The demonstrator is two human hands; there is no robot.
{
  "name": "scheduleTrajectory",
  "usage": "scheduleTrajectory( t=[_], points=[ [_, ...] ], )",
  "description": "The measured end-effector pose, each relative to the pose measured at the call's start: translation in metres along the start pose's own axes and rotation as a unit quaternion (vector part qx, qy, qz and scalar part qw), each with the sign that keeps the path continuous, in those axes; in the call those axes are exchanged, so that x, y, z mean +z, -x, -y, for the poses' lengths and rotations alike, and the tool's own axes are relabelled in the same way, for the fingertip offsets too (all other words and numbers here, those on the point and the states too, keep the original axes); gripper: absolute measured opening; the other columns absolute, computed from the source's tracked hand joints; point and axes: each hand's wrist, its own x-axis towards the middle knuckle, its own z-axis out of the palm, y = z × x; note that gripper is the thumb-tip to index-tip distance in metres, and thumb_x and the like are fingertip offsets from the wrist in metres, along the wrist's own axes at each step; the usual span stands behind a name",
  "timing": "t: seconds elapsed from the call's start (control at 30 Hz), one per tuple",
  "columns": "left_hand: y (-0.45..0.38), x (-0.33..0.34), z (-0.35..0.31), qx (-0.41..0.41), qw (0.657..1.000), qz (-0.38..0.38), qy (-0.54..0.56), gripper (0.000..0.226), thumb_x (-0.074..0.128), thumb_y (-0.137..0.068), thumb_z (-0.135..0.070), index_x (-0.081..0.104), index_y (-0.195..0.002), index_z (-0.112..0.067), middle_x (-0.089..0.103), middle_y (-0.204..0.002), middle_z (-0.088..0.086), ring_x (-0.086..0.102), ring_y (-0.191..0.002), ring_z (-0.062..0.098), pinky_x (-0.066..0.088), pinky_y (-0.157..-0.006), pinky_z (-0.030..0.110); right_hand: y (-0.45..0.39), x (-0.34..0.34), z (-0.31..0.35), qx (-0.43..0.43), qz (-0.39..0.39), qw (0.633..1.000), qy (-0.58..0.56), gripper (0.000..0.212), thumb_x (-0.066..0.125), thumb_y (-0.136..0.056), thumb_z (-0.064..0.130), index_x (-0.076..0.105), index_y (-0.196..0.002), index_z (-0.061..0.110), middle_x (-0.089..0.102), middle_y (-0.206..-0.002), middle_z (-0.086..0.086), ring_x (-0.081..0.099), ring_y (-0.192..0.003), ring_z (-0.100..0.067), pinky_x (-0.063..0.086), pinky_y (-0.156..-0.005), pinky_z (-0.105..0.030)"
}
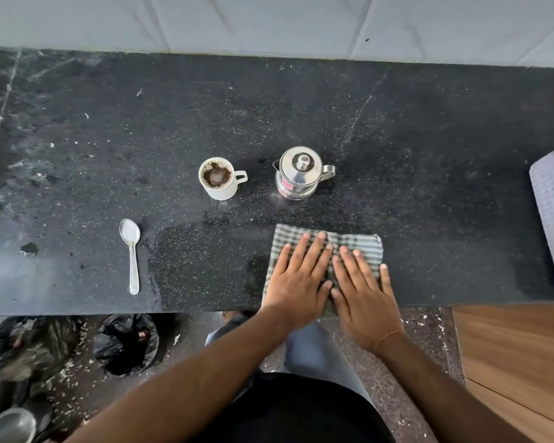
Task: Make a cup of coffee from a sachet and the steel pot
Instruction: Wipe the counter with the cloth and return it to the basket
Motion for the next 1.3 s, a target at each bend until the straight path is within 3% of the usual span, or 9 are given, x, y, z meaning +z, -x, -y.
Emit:
scheduleTrajectory(
  t=[0.2, 0.4, 0.57, 0.73, 0.87, 1.0, 1.13, 1.2, 1.3],
  points=[
    [-0.019, -0.021, 0.038, -0.022, 1.000, -0.009, -0.006, 0.072, 0.021, -0.113, -0.054, 0.002, -0.176, -0.023, -0.016, -0.182, -0.003, -0.018, -0.168, 0.028, -0.006, -0.136, 0.050, -0.049, -0.012, 0.027, 0.072, -0.021, 0.996, -0.047, 0.066, 0.019, -0.109, 0.047, 0.010, -0.172, 0.025, -0.001, -0.181, 0.002, -0.003, -0.166, -0.021, 0.010, -0.129, -0.066],
    [0.069, 0.006, 0.079, -0.064, 0.997, -0.027, -0.033, 0.073, 0.030, -0.112, -0.055, 0.023, -0.174, -0.017, 0.004, -0.184, 0.005, 0.001, -0.169, 0.035, 0.012, -0.134, 0.055, -0.028, -0.007, 0.095, -0.048, -0.013, 0.997, -0.065, 0.068, 0.025, -0.111, 0.049, 0.007, -0.172, 0.024, -0.006, -0.180, 0.002, -0.006, -0.166, -0.023, 0.010, -0.128, -0.068],
    [0.107, 0.018, 0.071, -0.057, 0.998, -0.003, -0.040, 0.084, 0.046, -0.104, -0.061, 0.026, -0.173, -0.017, 0.006, -0.184, 0.007, 0.008, -0.168, 0.039, 0.011, -0.131, 0.056, 0.020, 0.007, 0.073, -0.111, -0.008, 0.993, -0.041, 0.069, 0.035, -0.110, 0.048, 0.013, -0.172, 0.025, -0.002, -0.180, 0.005, 0.001, -0.166, -0.017, 0.023, -0.127, -0.063],
    [0.061, -0.010, 0.079, -0.023, 0.999, 0.017, -0.014, 0.078, 0.027, -0.110, -0.066, 0.013, -0.175, -0.027, -0.006, -0.184, -0.003, -0.011, -0.169, 0.030, 0.002, -0.134, 0.052, -0.007, -0.003, 0.069, -0.039, 0.005, 0.998, -0.039, 0.071, 0.029, -0.110, 0.050, 0.006, -0.172, 0.023, -0.006, -0.180, 0.006, -0.003, -0.166, -0.017, 0.017, -0.129, -0.064],
    [0.042, -0.033, 0.114, -0.060, 0.998, 0.012, -0.022, 0.073, 0.018, -0.112, -0.061, -0.005, -0.174, -0.032, -0.021, -0.180, -0.008, -0.026, -0.165, 0.024, -0.005, -0.136, 0.048, -0.053, -0.019, 0.097, -0.008, -0.006, 0.997, -0.071, 0.068, 0.022, -0.111, 0.049, 0.004, -0.172, 0.025, -0.008, -0.180, 0.007, -0.009, -0.166, -0.017, 0.008, -0.131, -0.064],
    [0.057, -0.038, 0.156, -0.105, 0.994, 0.009, -0.029, 0.074, 0.015, -0.111, -0.063, -0.013, -0.173, -0.033, -0.029, -0.178, -0.011, -0.028, -0.165, 0.023, -0.008, -0.136, 0.047, -0.081, -0.030, 0.142, -0.042, 0.001, 0.996, -0.078, 0.069, 0.019, -0.109, 0.049, 0.002, -0.172, 0.023, -0.013, -0.179, 0.006, -0.016, -0.165, -0.019, 0.002, -0.131, -0.065],
    [0.100, -0.024, 0.168, -0.114, 0.993, 0.020, -0.023, 0.075, 0.016, -0.112, -0.061, -0.013, -0.173, -0.030, -0.029, -0.179, -0.007, -0.030, -0.164, 0.025, -0.006, -0.136, 0.050, -0.056, -0.020, 0.163, -0.108, -0.002, 0.992, -0.062, 0.069, 0.023, -0.111, 0.048, 0.002, -0.172, 0.022, -0.015, -0.179, 0.005, -0.015, -0.165, -0.018, 0.007, -0.131, -0.064],
    [0.124, -0.013, 0.160, -0.102, 0.994, 0.019, -0.034, 0.075, 0.019, -0.113, -0.059, -0.010, -0.174, -0.027, -0.025, -0.181, -0.002, -0.024, -0.166, 0.031, -0.002, -0.136, 0.053, -0.033, -0.013, 0.155, -0.141, -0.001, 0.989, -0.049, 0.070, 0.026, -0.112, 0.048, 0.002, -0.172, 0.022, -0.015, -0.179, 0.006, -0.012, -0.165, -0.018, 0.010, -0.131, -0.063],
    [0.138, 0.002, 0.133, -0.070, 0.997, 0.017, -0.034, 0.078, 0.033, -0.110, -0.057, 0.011, -0.176, -0.021, -0.006, -0.184, 0.006, -0.003, -0.168, 0.040, 0.007, -0.131, 0.057, -0.011, -0.009, 0.127, -0.146, 0.003, 0.989, -0.034, 0.071, 0.030, -0.111, 0.049, 0.003, -0.172, 0.023, -0.012, -0.180, 0.006, -0.008, -0.166, -0.016, 0.015, -0.130, -0.062]
  ],
)
